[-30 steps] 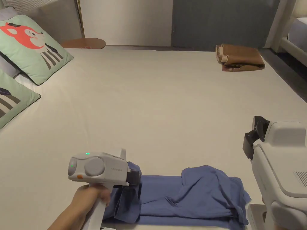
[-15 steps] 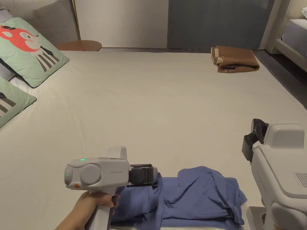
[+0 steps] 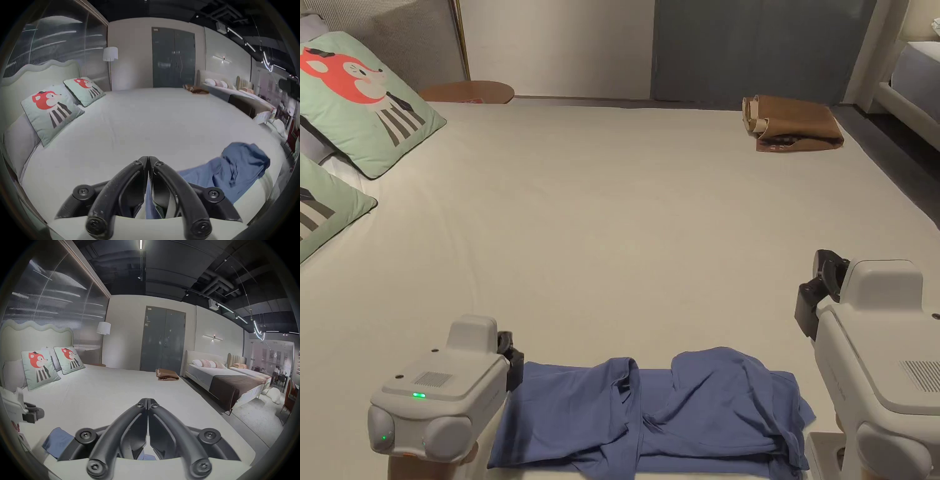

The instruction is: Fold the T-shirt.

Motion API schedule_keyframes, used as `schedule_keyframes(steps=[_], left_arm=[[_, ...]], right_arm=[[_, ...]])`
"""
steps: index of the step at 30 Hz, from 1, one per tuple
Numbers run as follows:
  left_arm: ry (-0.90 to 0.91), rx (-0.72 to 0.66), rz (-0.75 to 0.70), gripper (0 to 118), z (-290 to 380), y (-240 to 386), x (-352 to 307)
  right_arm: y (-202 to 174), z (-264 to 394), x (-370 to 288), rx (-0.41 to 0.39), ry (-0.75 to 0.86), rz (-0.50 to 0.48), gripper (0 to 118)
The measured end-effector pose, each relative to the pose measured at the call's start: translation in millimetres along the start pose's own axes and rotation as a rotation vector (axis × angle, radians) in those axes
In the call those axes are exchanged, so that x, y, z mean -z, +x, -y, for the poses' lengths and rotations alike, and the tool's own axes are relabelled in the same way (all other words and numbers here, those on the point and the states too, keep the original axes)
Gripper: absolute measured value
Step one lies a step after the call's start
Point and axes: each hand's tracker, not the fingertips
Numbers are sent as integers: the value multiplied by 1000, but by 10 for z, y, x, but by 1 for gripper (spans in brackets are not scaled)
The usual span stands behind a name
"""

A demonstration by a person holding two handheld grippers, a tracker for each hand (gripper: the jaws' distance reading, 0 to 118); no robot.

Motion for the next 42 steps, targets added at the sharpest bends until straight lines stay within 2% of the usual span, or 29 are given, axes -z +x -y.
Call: schedule_keyframes(steps=[10,20,23,31,37,38,40,41,42], left_arm=[[-143,67,115,0,429,638,357],[-211,63,286,0,508,1338,444],[-200,105,261,0,531,1463,458],[-123,-128,427,0,-36,786,136],[-247,-465,638,2,-316,-159,187],[-274,-480,655,6,-309,-293,217],[-302,-505,651,30,-251,-507,269],[-326,-493,656,37,-221,-602,300],[-351,-505,666,37,-176,-687,337]], right_arm=[[120,29,-46,0,-11,20,0],[357,83,-80,5,-21,73,0],[403,88,-95,7,-22,86,0],[329,60,-82,7,-18,76,0],[131,-3,-66,3,-16,37,0],[101,-8,-60,4,-16,32,0],[85,6,-8,4,-20,22,0],[72,12,10,3,-21,19,0],[54,15,17,0,-23,16,0]])
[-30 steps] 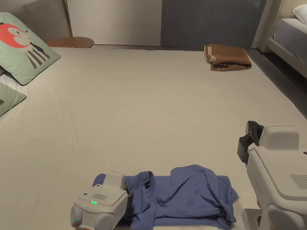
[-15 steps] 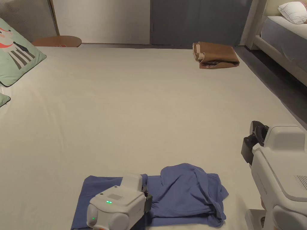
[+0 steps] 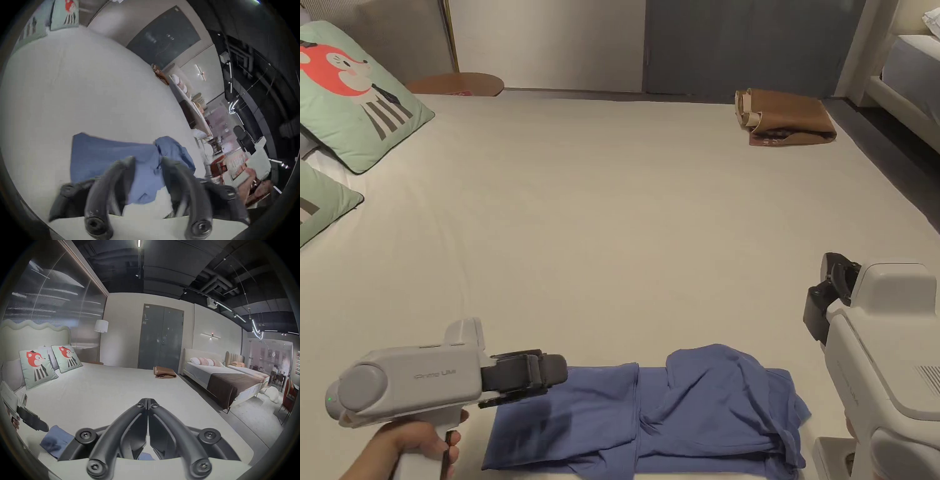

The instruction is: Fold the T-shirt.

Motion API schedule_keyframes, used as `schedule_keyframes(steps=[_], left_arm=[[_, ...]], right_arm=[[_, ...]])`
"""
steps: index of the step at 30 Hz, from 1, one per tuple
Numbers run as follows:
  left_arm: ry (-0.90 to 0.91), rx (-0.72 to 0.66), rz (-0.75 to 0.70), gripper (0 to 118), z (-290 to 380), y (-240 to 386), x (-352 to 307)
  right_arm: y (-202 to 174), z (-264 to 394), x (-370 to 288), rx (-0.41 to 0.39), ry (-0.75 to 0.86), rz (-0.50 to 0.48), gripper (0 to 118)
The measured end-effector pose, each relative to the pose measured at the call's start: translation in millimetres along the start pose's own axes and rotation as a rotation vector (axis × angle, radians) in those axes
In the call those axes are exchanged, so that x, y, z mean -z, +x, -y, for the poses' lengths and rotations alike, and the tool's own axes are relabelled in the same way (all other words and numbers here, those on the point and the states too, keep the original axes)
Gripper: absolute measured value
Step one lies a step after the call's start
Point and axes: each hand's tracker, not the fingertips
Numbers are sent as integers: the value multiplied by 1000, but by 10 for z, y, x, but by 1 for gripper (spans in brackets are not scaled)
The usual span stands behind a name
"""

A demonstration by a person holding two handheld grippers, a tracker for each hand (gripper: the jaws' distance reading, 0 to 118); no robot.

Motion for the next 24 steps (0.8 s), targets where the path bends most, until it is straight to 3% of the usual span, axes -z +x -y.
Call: schedule_keyframes(steps=[3,4,11,13,15,17,20,21,23,24], left_arm=[[-59,-68,-18,97,36,-271,-17],[-55,-71,-13,103,49,-362,-34],[-52,-187,-44,104,46,-986,-18],[-61,-181,-56,95,68,-1063,17],[-62,-181,-51,71,72,-1102,41],[-52,-183,-50,57,86,-1063,88],[-69,-189,-27,53,111,-1044,201],[-69,-181,-32,46,120,-1010,224],[-60,-155,-46,13,133,-969,245],[-56,-153,-55,11,138,-964,258]], right_arm=[[-55,-1,-9,-7,-8,-12,0],[-68,1,-6,-10,-10,-13,0],[-77,46,52,-22,-26,-10,0],[-80,54,63,-26,-33,-7,0],[-77,63,61,-27,-38,-4,0],[-78,76,78,-28,-43,-3,0],[-70,106,106,-23,-49,-9,0],[-73,105,107,-24,-48,-9,0],[-71,106,103,-25,-47,-11,0],[-69,104,107,-25,-46,-11,0]])
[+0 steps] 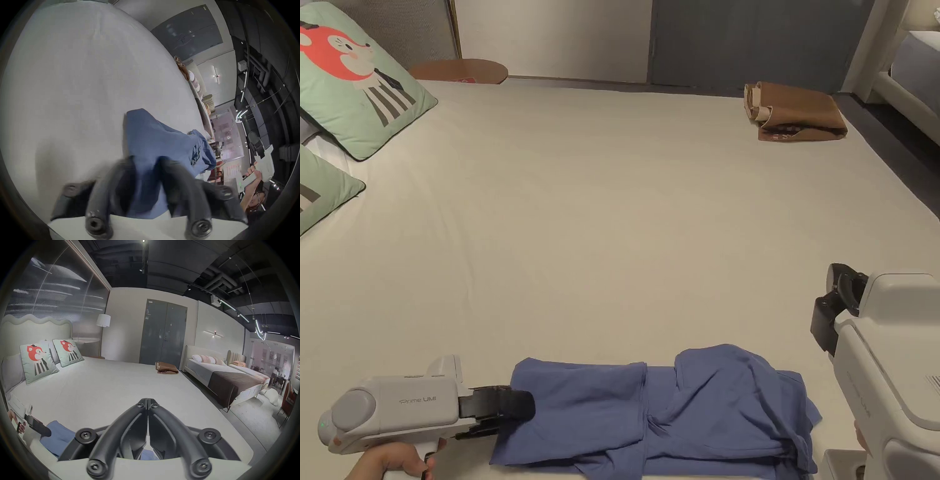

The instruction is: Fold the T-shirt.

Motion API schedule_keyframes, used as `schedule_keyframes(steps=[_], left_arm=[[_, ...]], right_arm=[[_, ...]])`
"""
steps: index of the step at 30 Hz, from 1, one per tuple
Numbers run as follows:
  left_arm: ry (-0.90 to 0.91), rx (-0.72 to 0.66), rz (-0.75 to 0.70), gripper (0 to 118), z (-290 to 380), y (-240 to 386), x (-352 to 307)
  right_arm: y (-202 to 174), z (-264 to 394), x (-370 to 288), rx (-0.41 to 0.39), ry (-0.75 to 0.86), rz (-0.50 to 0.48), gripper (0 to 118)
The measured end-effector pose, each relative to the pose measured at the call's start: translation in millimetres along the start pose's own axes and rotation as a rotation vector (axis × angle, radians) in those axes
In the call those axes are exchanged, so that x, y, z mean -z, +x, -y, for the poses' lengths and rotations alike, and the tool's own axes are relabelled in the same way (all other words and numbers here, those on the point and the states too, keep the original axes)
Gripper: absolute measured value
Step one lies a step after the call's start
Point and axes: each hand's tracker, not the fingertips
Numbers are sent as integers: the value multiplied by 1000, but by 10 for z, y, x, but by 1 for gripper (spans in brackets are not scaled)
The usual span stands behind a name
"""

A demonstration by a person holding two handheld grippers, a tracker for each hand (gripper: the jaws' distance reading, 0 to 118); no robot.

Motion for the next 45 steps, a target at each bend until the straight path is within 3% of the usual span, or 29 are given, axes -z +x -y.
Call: schedule_keyframes(steps=[9,23,28,38,45], left_arm=[[29,83,-30,8,45,335,-269],[112,182,-261,8,-212,409,-1072],[60,231,-390,8,-175,980,-823],[-47,477,-313,8,152,2174,127],[-147,541,-258,8,420,2576,865]], right_arm=[[32,-34,34,4,10,-3,0],[-68,-118,-63,13,37,-46,0],[4,-95,-90,21,40,-38,0],[183,-68,-195,40,40,-17,0],[347,-50,-215,44,39,10,0]])
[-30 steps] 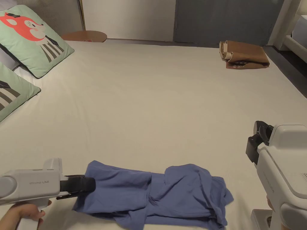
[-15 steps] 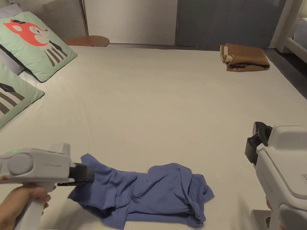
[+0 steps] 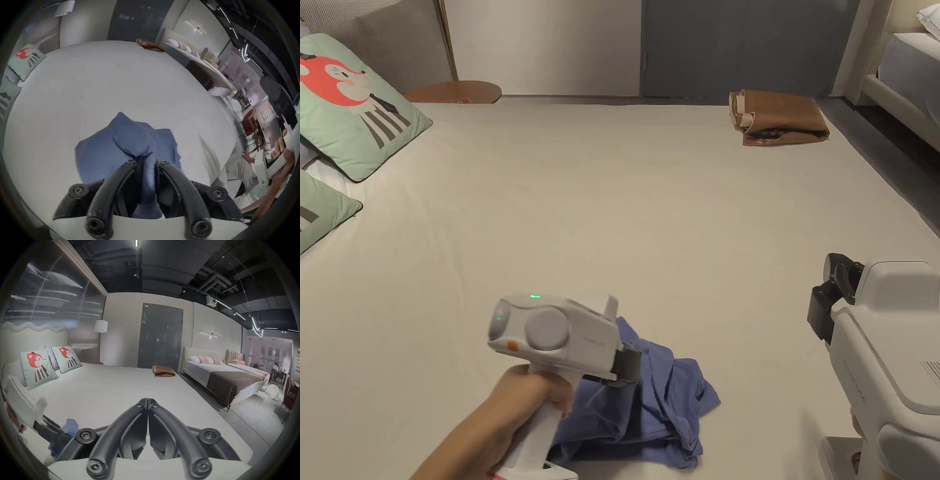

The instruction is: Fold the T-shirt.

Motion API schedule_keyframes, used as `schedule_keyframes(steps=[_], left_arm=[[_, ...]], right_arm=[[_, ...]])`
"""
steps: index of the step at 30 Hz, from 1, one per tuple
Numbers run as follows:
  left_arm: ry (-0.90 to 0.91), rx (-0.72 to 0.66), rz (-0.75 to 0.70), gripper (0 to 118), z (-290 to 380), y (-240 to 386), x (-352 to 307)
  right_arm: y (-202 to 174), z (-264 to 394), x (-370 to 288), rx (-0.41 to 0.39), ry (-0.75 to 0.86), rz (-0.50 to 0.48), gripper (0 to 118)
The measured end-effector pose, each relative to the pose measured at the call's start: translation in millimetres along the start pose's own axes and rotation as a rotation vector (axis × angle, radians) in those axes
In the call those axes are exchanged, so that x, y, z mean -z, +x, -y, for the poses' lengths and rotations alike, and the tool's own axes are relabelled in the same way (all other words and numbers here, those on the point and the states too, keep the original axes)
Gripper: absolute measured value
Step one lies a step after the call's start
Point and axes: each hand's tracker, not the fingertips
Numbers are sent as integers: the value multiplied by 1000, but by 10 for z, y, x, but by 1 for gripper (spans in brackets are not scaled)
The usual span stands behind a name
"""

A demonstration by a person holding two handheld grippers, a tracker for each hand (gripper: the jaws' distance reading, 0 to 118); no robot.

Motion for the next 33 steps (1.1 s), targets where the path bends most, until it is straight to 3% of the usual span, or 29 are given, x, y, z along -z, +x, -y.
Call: schedule_keyframes(steps=[4,7,8,10,11,12,16,21,23,25,26,28,29,33], left_arm=[[-27,9,-22,8,18,162,347],[-38,-3,-26,18,47,194,475],[-39,-7,-11,30,73,233,422],[-31,1,31,79,81,247,408],[-24,4,32,98,91,262,391],[-9,10,36,108,125,291,349],[151,32,48,108,139,267,77],[460,94,-187,107,327,145,-349],[555,96,-304,106,426,64,-454],[618,87,-349,92,518,-22,-509],[635,87,-374,76,573,-70,-524],[628,86,-422,20,651,-161,-465],[618,86,-418,0,689,-219,-434],[548,36,-396,0,840,-294,-273]], right_arm=[[32,-2,-62,0,-3,13,0],[63,14,-32,-4,-9,19,0],[66,17,-33,-4,-10,21,0],[61,19,-49,-3,-13,22,0],[57,17,-50,-3,-15,21,0],[51,14,-52,-3,-16,20,0],[12,-8,-54,-6,-12,12,0],[-16,-1,-15,-9,-7,-2,0],[-29,10,2,-11,-7,-7,0],[-48,17,11,-11,-8,-12,0],[-57,21,17,-11,-9,-15,0],[-80,28,31,-13,-11,-21,0],[-91,22,9,-11,-10,-23,0],[-119,28,11,-11,-11,-32,0]])
